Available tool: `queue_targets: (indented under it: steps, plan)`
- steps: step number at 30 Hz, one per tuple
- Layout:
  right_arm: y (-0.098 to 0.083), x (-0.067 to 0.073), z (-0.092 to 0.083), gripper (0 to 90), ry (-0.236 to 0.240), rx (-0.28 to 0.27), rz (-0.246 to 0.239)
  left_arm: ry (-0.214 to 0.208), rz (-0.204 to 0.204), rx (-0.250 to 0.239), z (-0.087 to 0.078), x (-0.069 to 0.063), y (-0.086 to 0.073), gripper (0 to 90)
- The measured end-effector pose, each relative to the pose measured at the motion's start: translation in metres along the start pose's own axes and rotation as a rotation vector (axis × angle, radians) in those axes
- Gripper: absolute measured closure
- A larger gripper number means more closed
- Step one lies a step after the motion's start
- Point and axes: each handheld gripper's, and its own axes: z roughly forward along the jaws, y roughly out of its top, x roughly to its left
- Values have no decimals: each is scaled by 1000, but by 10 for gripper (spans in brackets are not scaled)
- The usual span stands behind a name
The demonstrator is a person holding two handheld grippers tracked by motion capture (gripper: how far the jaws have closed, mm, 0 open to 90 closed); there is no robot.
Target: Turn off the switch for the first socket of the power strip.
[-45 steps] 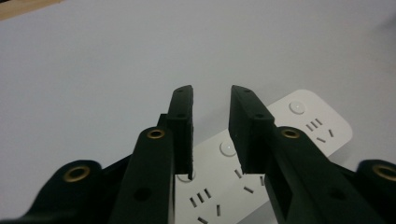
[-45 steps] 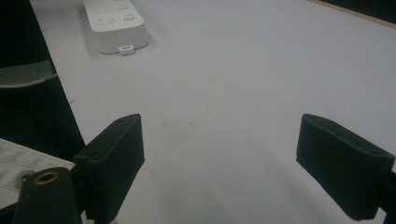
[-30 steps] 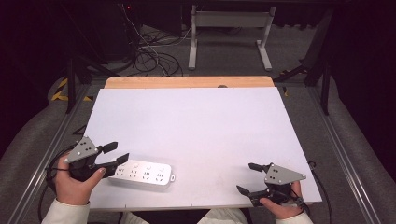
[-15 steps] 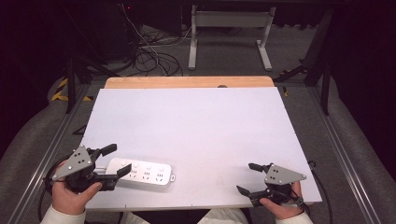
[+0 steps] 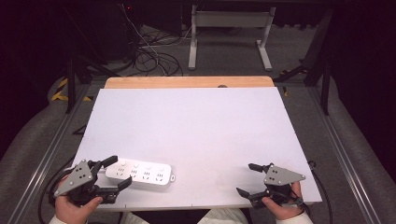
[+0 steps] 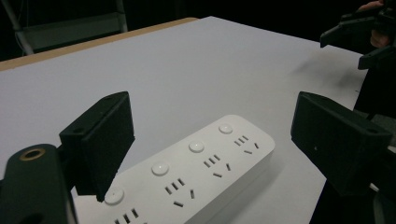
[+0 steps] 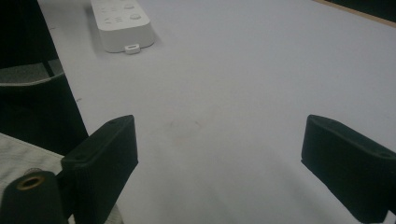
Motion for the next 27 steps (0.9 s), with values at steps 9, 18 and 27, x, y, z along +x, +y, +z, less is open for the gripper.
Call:
queue_targets:
  steps: [9, 18, 27]
  plan:
    - [0, 0, 0, 110, 4, -1, 3, 9, 39, 43, 8, -3, -14, 145]
    - [-1, 0, 1, 110, 9, -2, 4, -19, 23, 67, 13, -3, -28, 137]
    - [-3, -2, 1, 110, 13, 0, 14, -39, -24, 97, 14, -4, -40, 141]
